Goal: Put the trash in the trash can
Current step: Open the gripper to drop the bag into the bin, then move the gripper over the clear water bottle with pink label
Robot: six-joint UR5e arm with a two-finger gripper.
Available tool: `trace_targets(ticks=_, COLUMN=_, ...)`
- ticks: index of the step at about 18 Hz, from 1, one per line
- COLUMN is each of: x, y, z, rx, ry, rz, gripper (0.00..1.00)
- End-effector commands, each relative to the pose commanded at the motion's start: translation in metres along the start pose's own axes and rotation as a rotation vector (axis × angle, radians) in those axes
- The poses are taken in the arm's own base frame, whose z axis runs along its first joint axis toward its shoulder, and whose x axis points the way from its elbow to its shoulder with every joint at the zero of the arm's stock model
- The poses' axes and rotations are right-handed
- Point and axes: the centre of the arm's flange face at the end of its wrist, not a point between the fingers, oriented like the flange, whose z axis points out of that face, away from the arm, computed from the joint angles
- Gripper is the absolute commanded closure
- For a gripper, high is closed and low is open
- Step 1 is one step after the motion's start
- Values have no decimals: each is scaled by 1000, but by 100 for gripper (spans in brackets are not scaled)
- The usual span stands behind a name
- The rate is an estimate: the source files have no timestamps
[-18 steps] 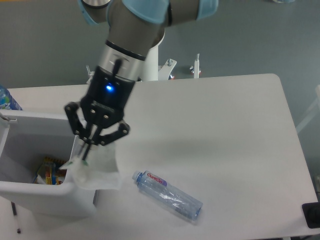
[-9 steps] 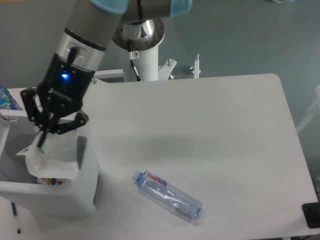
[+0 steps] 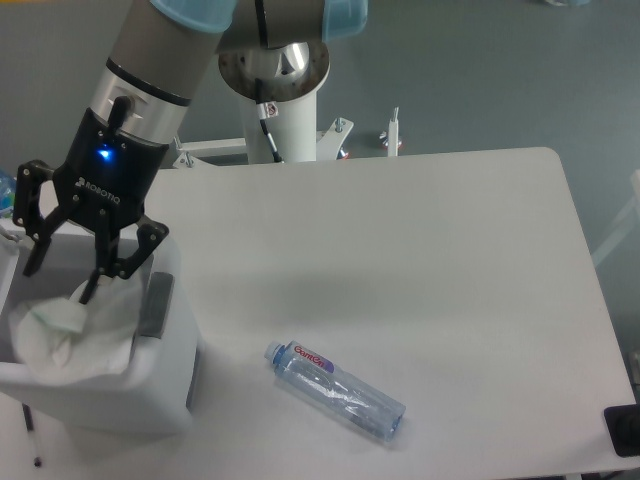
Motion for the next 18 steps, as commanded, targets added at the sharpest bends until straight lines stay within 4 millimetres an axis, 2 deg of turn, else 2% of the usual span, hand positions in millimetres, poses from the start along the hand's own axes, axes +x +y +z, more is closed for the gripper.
trace_targets(ticks=3, x=-23, y=-1, z=-10, rx=12, ry=-30, rz=-27, gripper=0)
trace_targets(ticks=8, x=-77, y=3, z=-23, rx=25, ry=-84, rz=-89, gripper=0)
trace_targets(ticks=14, x=-122, y=10, z=-4, rx=0, ry=-98, rz=-169, gripper=0)
trace_targets(ticks=16, x=-158, y=19, z=4, rx=-18, ry=-134, rz=-295, gripper=0)
trace_targets(ticks=18, x=-186, y=31, z=12, rx=-48, ry=-207, rz=-382, gripper=0)
